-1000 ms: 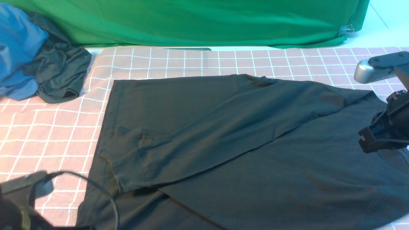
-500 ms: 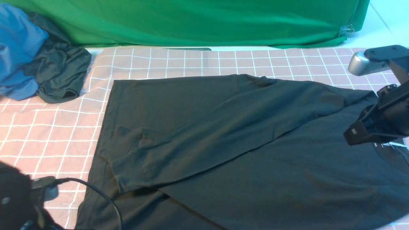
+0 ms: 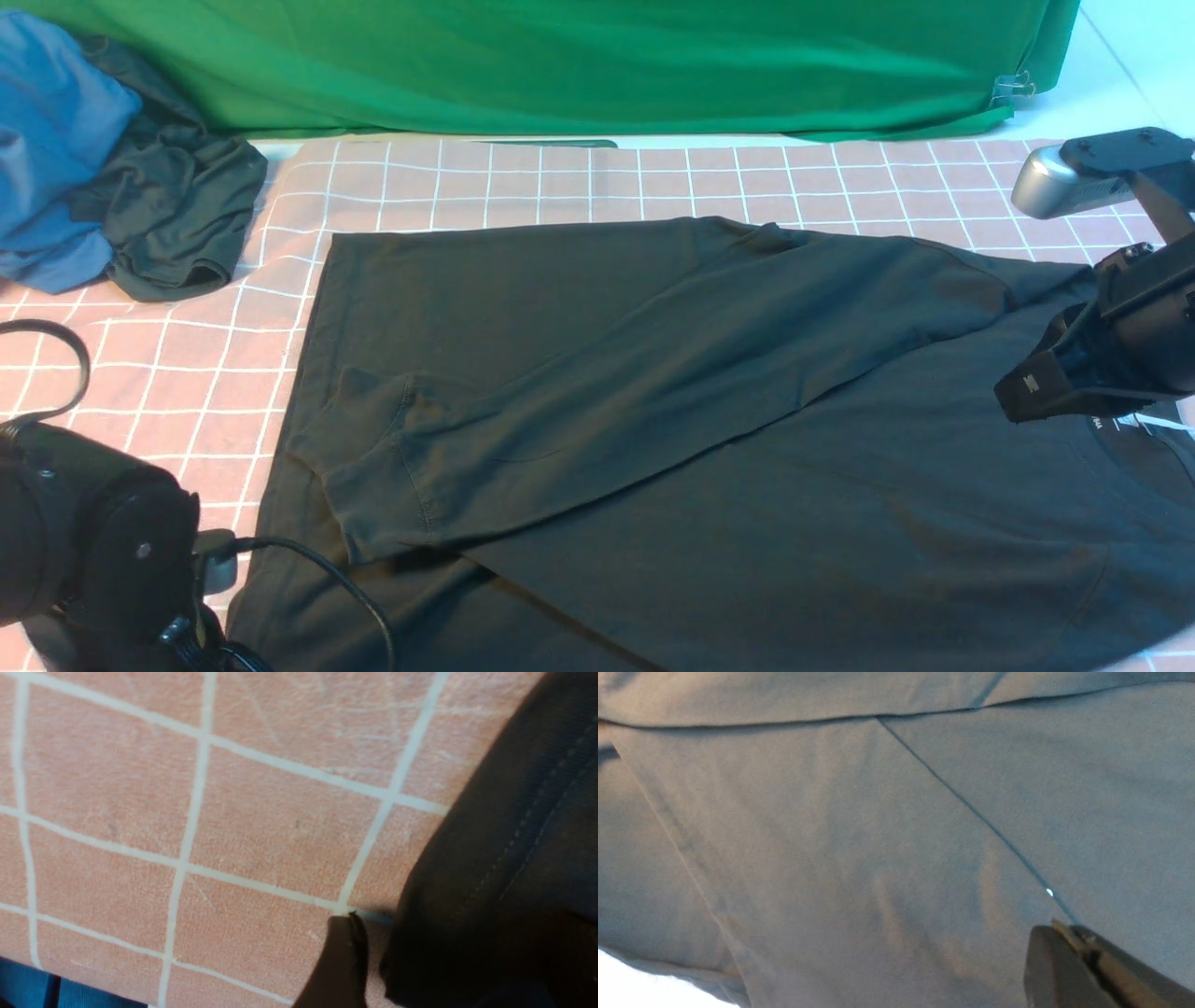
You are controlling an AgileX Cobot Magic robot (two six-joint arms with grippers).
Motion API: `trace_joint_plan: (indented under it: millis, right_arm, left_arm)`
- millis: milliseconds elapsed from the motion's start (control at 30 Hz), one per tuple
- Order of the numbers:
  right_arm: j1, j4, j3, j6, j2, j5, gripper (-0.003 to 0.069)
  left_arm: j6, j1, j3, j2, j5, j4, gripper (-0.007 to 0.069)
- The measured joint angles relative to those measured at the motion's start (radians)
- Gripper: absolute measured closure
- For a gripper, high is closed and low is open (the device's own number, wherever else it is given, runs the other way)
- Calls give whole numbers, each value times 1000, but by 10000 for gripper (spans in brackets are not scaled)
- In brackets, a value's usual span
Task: Fold a long-sleeved shirt over a pink coffee tablecloth.
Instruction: 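Grasp the near edge of the shirt at its hem and shoulder corners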
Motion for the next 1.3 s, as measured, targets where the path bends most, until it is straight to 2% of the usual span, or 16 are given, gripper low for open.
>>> trace_joint_plan:
  millis: [100,133,167,200,267,333,567,767,900,1000,1067,1100,1167,1300]
  right_arm:
    - [0,0,0,-2,0,1,621]
    - [0,1,0,-2,0,2,621]
    - [0,2,0,-3,0,4,621]
    - [0,2,0,-8,0,9,621]
    - [0,3,0,-24,0,24,621]
    - [0,3,0,-28,0,36,621]
    - [0,-7,0,-20,0,120,622]
    - [0,-134,0,129,-1,224,615]
    - [11,-169,10,178,-1,278,538]
    - [82,-212,71,179,-5,246,408]
    - [150,-251,139,183,-6,200,338]
    - [156,-258,145,184,-6,188,333]
    - [222,-289,228,187,-6,112,253]
    - [263,-304,304,189,-5,-2,119]
  left_arm:
    - [6,0,-1,5,-16,-19,181]
    - [9,0,-1,8,-22,-29,258]
    - [11,0,-2,8,-22,-32,301]
    - [16,0,-2,10,-21,-33,399]
    - [26,0,-2,10,-10,-10,543]
    - [30,0,-5,4,-1,6,583]
    - [30,0,-88,-128,96,57,596]
    - [14,0,-131,-293,127,94,596]
    - [1,0,-131,-376,144,95,596]
    - [1,0,-131,-419,145,97,596]
    - [1,0,-131,-427,145,100,595]
    - [1,0,-131,-427,145,100,595]
    - [1,0,-131,-427,144,101,595]
    - [1,0,-131,-427,128,102,595]
